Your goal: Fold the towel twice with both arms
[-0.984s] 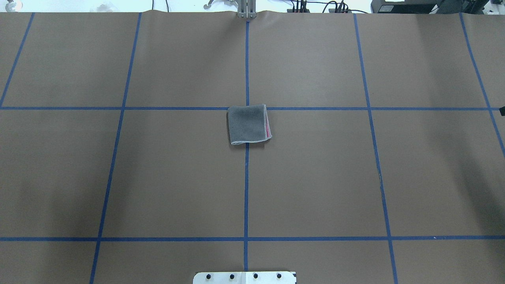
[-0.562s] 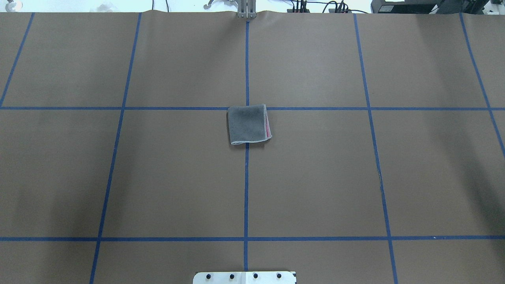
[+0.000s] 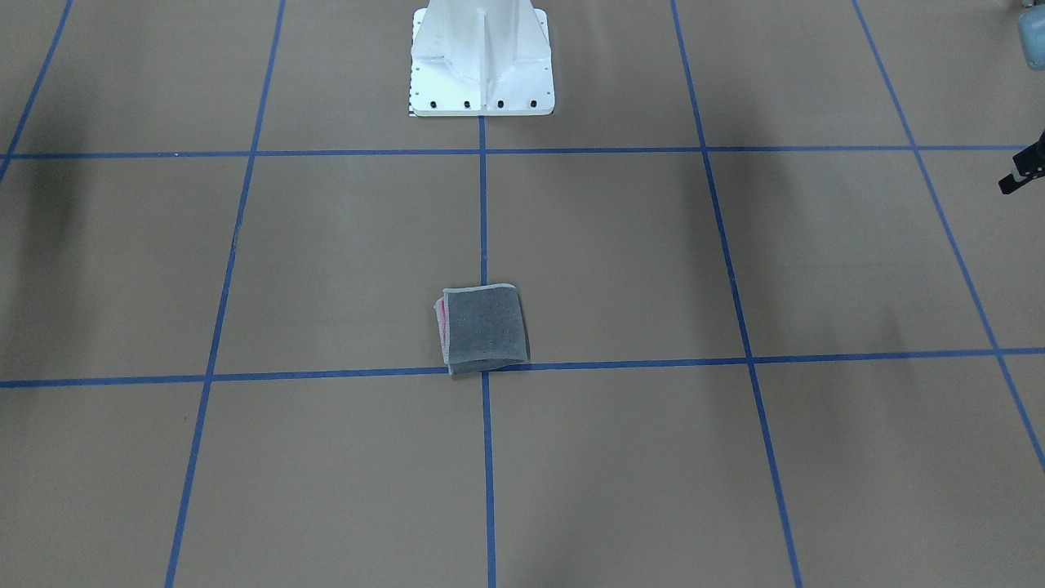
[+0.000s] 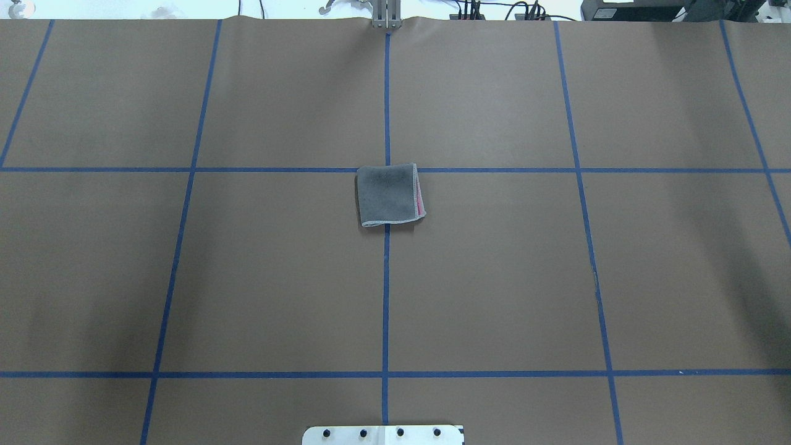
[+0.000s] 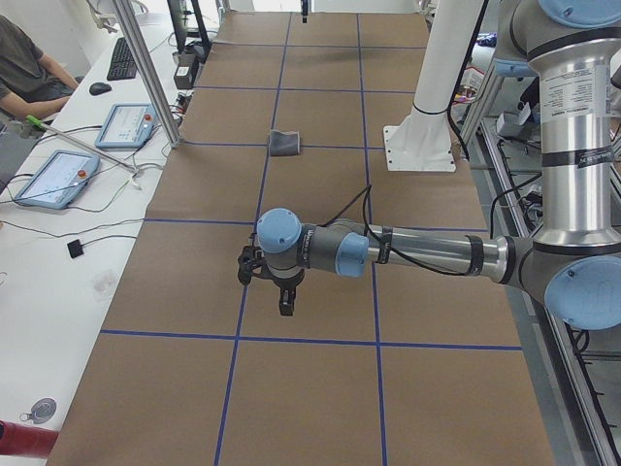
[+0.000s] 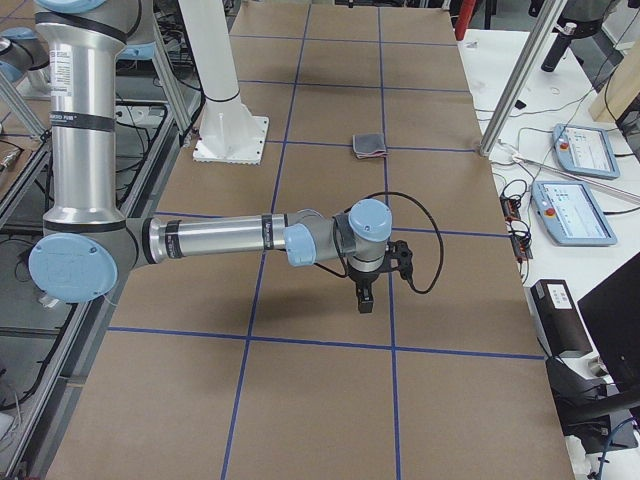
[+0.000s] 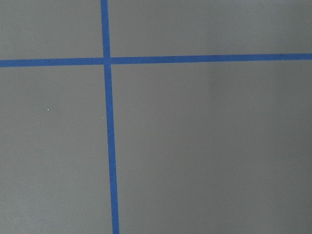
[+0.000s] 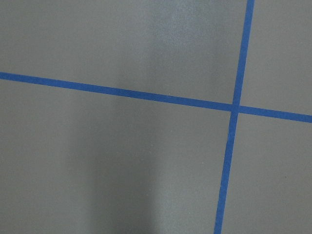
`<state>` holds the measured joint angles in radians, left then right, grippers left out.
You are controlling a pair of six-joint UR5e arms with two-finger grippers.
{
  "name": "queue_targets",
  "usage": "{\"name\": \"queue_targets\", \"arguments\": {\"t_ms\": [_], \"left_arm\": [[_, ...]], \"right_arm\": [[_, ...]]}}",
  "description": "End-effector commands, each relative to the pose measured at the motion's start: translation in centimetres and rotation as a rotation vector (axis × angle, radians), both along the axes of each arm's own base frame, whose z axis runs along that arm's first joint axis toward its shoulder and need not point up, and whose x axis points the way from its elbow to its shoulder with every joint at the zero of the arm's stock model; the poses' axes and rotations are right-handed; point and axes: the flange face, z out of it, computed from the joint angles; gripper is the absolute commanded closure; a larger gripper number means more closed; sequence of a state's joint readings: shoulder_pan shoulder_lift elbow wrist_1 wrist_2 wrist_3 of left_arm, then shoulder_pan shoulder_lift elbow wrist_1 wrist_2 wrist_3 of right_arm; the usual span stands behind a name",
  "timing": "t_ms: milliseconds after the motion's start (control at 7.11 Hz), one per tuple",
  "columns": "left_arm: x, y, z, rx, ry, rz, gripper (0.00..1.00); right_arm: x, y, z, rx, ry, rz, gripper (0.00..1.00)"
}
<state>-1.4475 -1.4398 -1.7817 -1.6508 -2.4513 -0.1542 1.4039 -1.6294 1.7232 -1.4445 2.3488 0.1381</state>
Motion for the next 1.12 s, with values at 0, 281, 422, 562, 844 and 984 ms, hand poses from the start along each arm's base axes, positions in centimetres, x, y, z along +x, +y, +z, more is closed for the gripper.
{"name": "queue_targets", "arguments": {"t_ms": [0, 281, 422, 562, 844, 984], "left_arm": [[-0.14, 0.14, -0.37, 0.009, -0.003, -0.003, 0.0], [-0.17, -0.43, -0.27, 0.013, -0.028, -0.008, 0.0], [-0.16, -0.43, -0.22, 0.011, -0.027, -0.009, 0.0], [-0.17, -0.36, -0.08, 0.009, -0.027, -0.008, 0.0], [-0.09, -0.51, 0.12, 0.012, -0.027, -0.004, 0.0], [-0.06, -0.7, -0.09, 0.016, -0.027, -0.004, 0.0]], "right_arm": [[-0.04, -0.03, -0.43, 0.011, -0.005, -0.001, 0.0], [-0.18, -0.46, -0.45, 0.01, -0.003, -0.002, 0.0], [-0.11, -0.45, -0.8, 0.014, -0.005, -0.001, 0.0], [-0.1, -0.39, -0.52, 0.009, -0.004, -0.001, 0.0], [-0.1, -0.39, -0.65, 0.011, -0.005, -0.001, 0.0], [-0.09, -0.33, -0.81, 0.014, -0.005, -0.001, 0.0]]}}
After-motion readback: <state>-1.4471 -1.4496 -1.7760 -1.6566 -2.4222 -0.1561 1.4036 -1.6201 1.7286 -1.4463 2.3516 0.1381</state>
